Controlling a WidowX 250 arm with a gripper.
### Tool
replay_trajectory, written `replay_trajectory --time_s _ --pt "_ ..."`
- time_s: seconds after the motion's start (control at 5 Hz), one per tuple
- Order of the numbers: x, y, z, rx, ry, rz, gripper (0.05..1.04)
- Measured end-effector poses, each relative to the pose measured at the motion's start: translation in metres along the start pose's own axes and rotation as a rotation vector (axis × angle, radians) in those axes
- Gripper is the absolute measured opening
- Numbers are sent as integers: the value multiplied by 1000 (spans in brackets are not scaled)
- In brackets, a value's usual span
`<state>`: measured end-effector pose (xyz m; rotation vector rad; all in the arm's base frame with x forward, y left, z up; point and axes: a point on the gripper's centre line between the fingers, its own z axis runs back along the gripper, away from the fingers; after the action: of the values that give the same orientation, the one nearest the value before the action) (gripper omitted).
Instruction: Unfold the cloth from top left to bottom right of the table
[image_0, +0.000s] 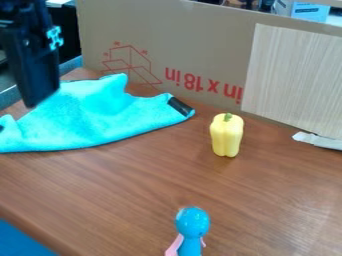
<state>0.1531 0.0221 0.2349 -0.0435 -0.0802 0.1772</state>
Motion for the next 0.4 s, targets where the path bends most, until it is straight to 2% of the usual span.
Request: replay_trajectory --time_s 0.4 --pt "33 33 -20 21 39 31 1000"
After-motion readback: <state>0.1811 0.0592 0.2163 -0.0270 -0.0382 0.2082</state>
